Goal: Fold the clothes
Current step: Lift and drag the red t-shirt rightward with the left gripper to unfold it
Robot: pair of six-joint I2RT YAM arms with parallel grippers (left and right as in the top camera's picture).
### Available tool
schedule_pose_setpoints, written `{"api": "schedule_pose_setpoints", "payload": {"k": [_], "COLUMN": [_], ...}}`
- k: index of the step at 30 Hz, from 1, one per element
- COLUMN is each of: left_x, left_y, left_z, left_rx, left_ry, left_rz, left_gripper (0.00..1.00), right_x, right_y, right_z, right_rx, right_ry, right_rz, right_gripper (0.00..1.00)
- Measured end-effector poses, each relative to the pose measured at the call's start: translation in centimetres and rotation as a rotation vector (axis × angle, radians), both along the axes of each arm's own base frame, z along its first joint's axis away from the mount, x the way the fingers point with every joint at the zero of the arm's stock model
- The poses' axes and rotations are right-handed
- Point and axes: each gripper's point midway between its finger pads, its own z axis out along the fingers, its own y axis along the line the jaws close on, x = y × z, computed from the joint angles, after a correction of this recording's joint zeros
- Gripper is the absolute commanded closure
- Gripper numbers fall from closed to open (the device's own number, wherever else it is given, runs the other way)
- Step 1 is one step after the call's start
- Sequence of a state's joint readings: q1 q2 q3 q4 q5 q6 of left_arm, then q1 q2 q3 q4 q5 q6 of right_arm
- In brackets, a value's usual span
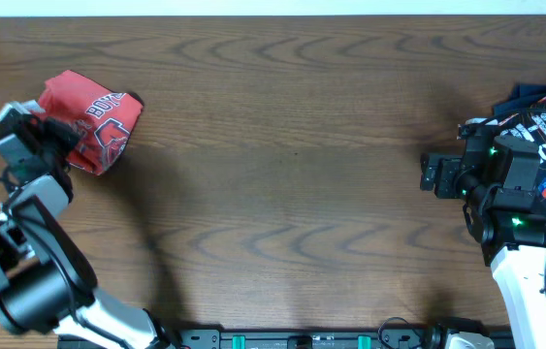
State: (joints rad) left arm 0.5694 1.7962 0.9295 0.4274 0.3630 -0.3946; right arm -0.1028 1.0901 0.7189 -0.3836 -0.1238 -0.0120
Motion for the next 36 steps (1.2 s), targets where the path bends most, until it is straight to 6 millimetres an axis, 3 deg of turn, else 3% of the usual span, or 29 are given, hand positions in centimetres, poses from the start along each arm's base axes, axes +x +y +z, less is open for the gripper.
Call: {"api": "schedule_pose_setpoints", "payload": {"k": [3, 5, 10, 11, 15, 18, 21, 23, 26, 28, 33, 36], "left_x": [0.6, 1.1, 1.2, 0.7, -2.2, -4.4, -6.0, -6.3, -6.1, -5.8, -4.5, -3.5], "left_y": [-2.3, -5.1, -15.8, -18.6, -25.5, -27.5, -26.8, -25.4, -23.1, -22.2, -20.2, -17.8], "left_z": [5.1, 8.7, 15.9, 17.4, 22.3, 25.6, 27.9, 28.0, 25.9, 23.2, 13.9, 10.5], "left_rx": [0.023, 0.045, 0.055, 0.052, 0.068, 0.109, 0.151, 0.157, 0.119, 0.071, 0.011, 0.047], "left_ry": [-0.108, -0.186, -0.354, -0.390, -0.510, -0.596, -0.636, -0.613, -0.503, -0.397, -0.089, 0.014], "left_rz": [-0.089, -0.177, -0.498, -0.583, -0.794, -0.852, -0.805, -0.738, -0.640, -0.602, -0.513, -0.407], "left_gripper": [0.94, 0.94, 0.94, 0.94, 0.94, 0.94, 0.94, 0.94, 0.93, 0.93, 0.93, 0.93], "right_x": [0.1, 0.1, 0.1, 0.1, 0.2, 0.3, 0.3, 0.3, 0.3, 0.3, 0.3, 0.2], "right_y": [0.0, 0.0, 0.0, 0.0, 0.0, 0.0, 0.0, 0.0, 0.0, 0.0, 0.0, 0.0], "right_z": [0.1, 0.1, 0.1, 0.1, 0.2, 0.3, 0.3, 0.3, 0.3, 0.3, 0.3, 0.2], "right_rx": [0.000, -0.001, -0.001, -0.001, -0.001, -0.002, -0.002, -0.002, -0.002, -0.002, -0.001, 0.001], "right_ry": [-0.004, -0.005, -0.006, -0.006, -0.011, -0.015, -0.016, -0.017, -0.017, -0.018, -0.016, -0.012], "right_rz": [0.000, 0.000, 0.000, 0.000, 0.000, 0.000, 0.000, 0.000, 0.000, 0.000, 0.001, 0.003], "right_gripper": [0.08, 0.08, 0.07, 0.07, 0.07, 0.07, 0.07, 0.06, 0.07, 0.07, 0.06, 0.06]}}
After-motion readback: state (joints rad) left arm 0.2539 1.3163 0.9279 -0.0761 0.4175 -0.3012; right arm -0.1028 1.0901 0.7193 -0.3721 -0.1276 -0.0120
